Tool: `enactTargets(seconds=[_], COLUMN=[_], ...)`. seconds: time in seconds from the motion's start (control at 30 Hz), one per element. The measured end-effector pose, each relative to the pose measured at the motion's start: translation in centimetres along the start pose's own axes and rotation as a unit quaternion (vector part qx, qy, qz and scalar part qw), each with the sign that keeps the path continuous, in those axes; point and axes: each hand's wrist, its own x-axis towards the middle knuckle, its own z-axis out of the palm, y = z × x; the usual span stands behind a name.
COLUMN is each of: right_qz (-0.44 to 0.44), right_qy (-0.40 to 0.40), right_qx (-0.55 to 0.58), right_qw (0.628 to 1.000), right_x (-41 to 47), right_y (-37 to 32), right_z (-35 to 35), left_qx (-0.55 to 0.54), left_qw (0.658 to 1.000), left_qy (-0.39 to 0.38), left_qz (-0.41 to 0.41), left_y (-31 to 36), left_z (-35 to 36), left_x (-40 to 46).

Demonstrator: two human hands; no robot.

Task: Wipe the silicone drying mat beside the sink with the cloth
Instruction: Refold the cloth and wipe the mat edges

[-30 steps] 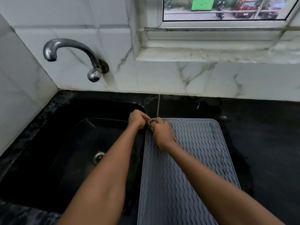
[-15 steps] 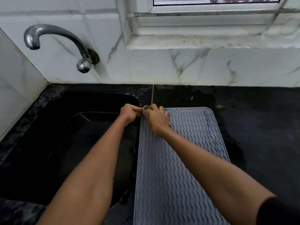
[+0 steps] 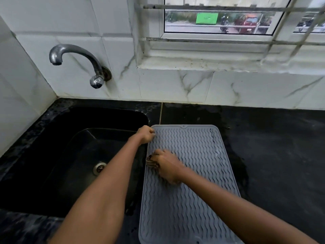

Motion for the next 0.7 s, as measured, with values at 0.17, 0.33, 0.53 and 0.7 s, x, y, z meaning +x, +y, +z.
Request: enactTargets(seconds=[0.17,0.33,0.53,0.7], right_qz=[0.062,0.076,0.006,-0.018], right_qy=[0.044,0.056,0.018,-0.011], right_qx=[-0.005,0.007,0.02,0.029], right_qw=[0.997,0.995,1.0,0.999], right_x=[0.6,-1.3,-9.6,-10.8], right_y=[-1.5,-3.5,-6.8,-7.1], right_z=[0.0,1.0,3.6,2.8], left_qx=[0.012,0.027,0.067,0.109], left_qw=[1.0,0.999,0.997,0.993], left_qy=[-0.021,-0.026,-0.032,-0.041], left_qz=[-0.015,-0.028,-0.001,0.009], left_y=[1.3,0.3,-0.7,-1.4], left_z=[0.3,1.5,4.0,5.5], left_x=[-3.1,-6.4,-9.8,-12.9])
